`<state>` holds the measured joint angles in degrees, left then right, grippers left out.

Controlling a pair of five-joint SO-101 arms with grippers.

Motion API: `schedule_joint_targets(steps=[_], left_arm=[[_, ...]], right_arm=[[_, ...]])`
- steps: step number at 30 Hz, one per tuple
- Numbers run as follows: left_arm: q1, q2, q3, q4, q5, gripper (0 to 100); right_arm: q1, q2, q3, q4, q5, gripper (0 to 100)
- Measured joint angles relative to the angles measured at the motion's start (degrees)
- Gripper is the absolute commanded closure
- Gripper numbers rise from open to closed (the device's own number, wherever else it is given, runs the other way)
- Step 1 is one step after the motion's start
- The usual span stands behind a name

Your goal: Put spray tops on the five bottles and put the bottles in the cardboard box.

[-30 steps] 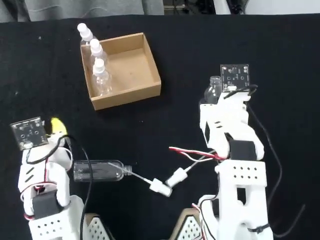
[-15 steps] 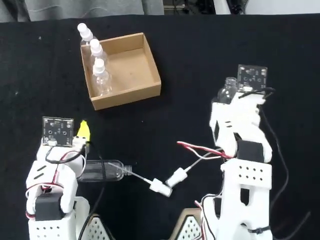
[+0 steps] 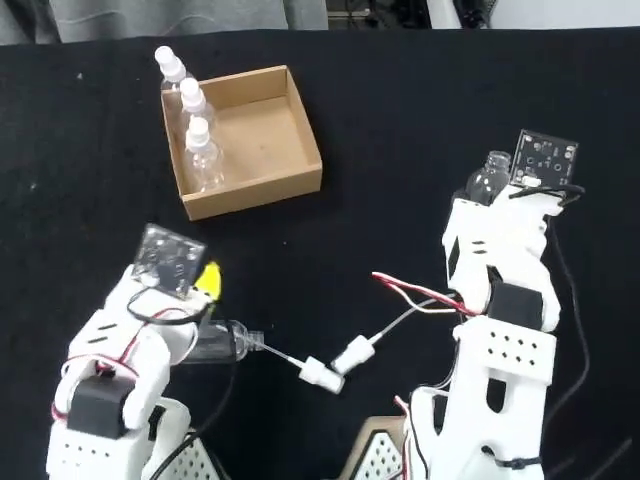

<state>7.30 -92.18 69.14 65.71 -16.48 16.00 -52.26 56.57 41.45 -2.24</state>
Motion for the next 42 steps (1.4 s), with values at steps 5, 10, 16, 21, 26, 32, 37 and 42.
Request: schedule_joint_targets(steps=[5, 10, 16, 21, 26, 32, 37, 42], left_arm=[[7.9, 8.9, -2.5, 2.9, -2.9, 82], [12.1, 15.1, -2.8, 3.1, -3.3, 80], [16.7, 20.1, -2.8, 3.1, -3.3, 80], [21.0, 23.9, -4.1, 3.1, -3.3, 80], [24.1, 30.4, -7.8, 3.1, -3.3, 80], [30.1, 41.4, -12.1, 3.0, -3.6, 80], [34.5, 49.2, -15.6, 3.0, -3.6, 80], [34.8, 54.5, -18.0, 1.3, -3.6, 80]], right_arm=[[0.0, 0.0, 0.0, 0.0, 0.0, 88.5], [0.0, 0.0, 0.0, 0.0, 0.0, 88.5], [0.0, 0.0, 0.0, 0.0, 0.0, 88.5], [0.0, 0.0, 0.0, 0.0, 0.0, 88.5], [0.0, 0.0, 0.0, 0.0, 0.0, 88.5], [0.0, 0.0, 0.0, 0.0, 0.0, 88.5], [0.0, 0.0, 0.0, 0.0, 0.0, 88.5], [2.9, 0.0, 0.0, -0.5, 0.0, 88.5]])
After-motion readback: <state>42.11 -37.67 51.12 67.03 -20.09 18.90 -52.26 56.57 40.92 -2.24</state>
